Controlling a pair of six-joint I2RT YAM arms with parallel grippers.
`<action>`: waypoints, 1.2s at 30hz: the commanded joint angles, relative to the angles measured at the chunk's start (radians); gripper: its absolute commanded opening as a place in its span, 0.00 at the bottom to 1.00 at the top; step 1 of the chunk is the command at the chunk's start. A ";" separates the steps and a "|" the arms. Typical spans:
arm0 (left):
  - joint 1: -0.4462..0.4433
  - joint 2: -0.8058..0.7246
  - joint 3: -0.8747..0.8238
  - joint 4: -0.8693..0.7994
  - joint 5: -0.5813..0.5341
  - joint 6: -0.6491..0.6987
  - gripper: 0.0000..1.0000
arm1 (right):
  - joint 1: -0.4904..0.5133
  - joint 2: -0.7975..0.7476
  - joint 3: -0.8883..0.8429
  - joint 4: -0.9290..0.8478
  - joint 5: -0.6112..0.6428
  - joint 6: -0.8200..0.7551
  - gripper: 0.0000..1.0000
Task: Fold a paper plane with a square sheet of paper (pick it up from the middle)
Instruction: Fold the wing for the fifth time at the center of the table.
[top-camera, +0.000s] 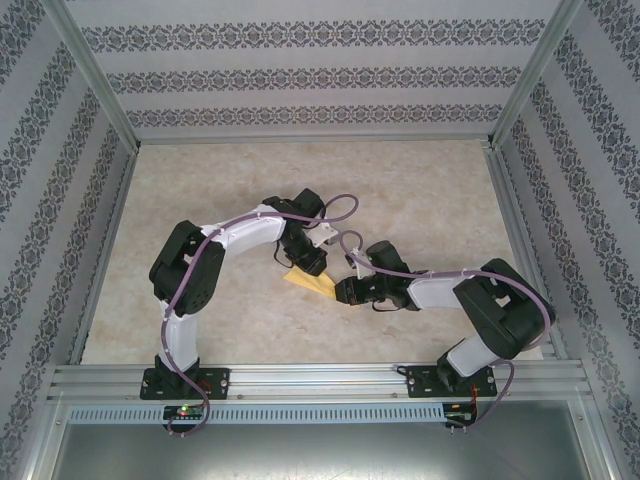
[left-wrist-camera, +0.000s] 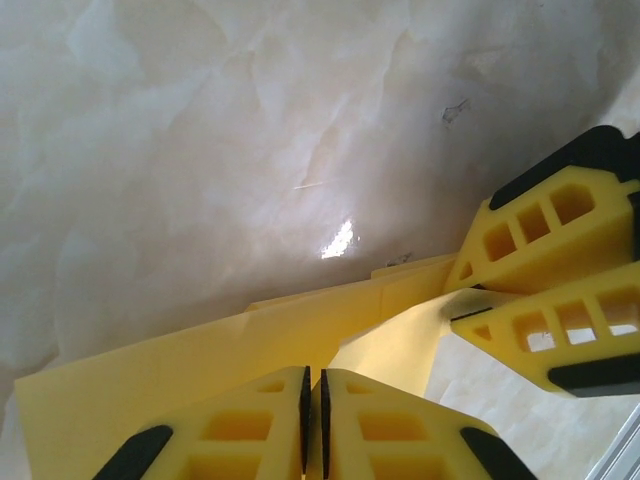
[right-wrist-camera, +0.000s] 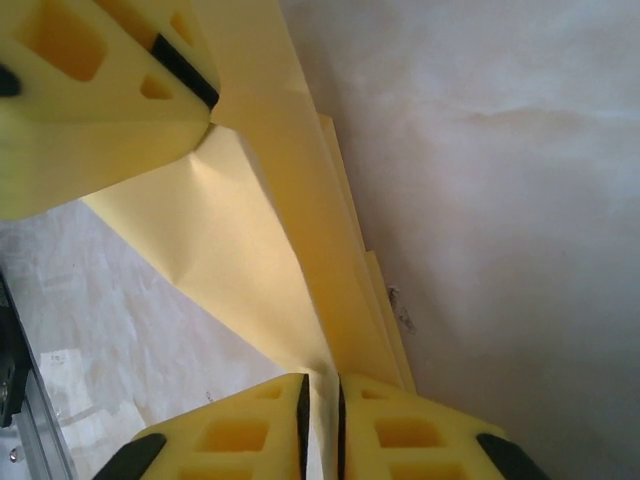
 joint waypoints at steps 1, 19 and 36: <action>0.015 0.009 -0.019 -0.027 0.019 0.009 0.13 | 0.003 -0.036 0.010 -0.042 -0.006 -0.033 0.19; 0.048 0.006 -0.067 0.021 0.036 -0.006 0.10 | -0.051 -0.096 0.020 -0.153 -0.044 -0.093 0.23; 0.058 0.026 -0.082 0.038 0.028 -0.010 0.09 | -0.070 -0.112 0.016 -0.206 -0.040 -0.111 0.10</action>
